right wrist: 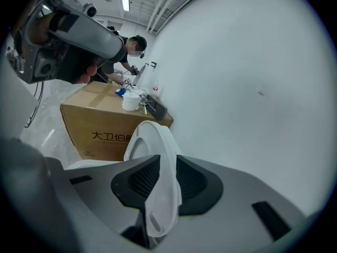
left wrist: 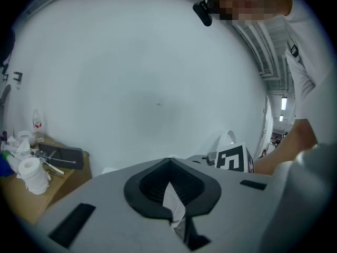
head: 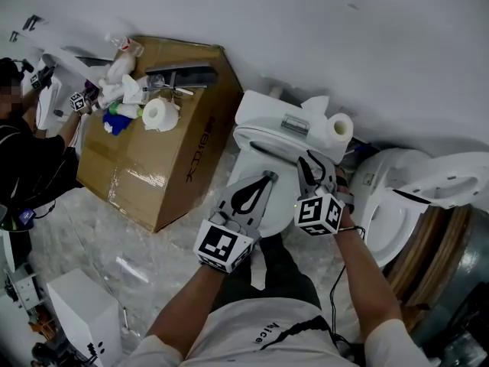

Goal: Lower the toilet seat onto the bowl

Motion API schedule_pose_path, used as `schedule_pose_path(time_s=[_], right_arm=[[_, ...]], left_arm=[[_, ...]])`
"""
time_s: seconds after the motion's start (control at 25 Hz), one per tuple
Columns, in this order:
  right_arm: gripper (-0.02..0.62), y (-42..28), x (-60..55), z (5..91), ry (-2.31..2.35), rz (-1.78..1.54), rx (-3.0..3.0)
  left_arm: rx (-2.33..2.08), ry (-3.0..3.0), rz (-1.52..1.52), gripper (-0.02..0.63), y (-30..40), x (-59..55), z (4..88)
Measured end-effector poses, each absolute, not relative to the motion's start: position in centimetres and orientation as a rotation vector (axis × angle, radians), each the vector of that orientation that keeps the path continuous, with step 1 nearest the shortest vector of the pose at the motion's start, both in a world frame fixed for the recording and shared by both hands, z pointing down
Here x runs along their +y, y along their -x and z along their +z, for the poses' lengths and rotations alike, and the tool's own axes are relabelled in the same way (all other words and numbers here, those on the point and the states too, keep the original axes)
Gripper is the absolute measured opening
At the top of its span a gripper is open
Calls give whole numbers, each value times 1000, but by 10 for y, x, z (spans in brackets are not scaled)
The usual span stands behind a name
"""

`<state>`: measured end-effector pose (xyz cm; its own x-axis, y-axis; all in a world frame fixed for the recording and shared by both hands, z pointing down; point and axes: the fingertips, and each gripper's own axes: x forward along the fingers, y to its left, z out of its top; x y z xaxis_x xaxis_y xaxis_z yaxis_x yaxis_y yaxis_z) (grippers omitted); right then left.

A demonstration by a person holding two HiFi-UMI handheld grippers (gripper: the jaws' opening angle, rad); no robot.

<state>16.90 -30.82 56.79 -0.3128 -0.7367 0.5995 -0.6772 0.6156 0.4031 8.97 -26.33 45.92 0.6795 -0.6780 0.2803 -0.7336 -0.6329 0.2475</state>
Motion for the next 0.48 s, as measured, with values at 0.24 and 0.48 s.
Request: schedule_pose_path(time_s=[0.24, 0.48], right_arm=[[84, -171, -316, 578, -1095, -134, -2023], [83, -173, -318, 582, -1077, -153, -1986]], left_arm=[[-1136, -2535, 232, 9, -86, -265, 461], [-1129, -2533, 224, 9, -86, -264, 464]])
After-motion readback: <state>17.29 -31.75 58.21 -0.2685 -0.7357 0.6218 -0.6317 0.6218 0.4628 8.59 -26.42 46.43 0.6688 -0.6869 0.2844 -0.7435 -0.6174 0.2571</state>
